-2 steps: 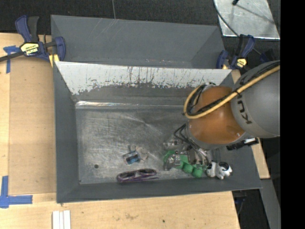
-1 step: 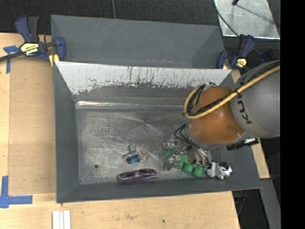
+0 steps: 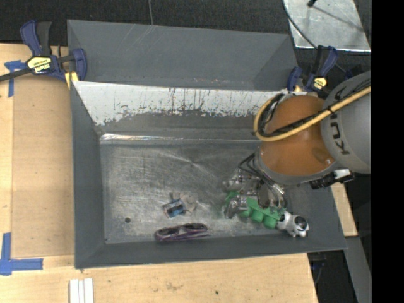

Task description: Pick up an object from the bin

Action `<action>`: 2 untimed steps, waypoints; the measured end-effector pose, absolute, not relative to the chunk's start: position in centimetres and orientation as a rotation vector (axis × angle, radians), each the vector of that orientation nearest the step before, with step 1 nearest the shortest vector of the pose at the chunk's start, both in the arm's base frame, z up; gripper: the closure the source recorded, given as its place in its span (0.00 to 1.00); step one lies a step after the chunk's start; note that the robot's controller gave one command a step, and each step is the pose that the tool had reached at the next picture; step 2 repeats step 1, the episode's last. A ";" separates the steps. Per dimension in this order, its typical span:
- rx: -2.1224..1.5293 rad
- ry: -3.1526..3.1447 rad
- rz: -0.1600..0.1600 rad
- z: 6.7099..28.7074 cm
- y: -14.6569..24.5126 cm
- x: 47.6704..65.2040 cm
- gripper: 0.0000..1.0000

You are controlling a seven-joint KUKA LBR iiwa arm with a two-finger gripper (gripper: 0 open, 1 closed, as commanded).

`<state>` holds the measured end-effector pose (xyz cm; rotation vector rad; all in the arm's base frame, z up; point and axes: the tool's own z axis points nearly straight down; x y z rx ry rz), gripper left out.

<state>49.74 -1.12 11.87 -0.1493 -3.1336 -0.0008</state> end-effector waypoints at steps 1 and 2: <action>-0.160 -3.141 0.000 25.8 -1.4 50.5 1.00; -0.160 -3.141 0.000 25.8 -1.4 50.5 1.00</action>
Offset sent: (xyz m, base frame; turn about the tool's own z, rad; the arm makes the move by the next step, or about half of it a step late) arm 0.0000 0.0000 0.0000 0.0000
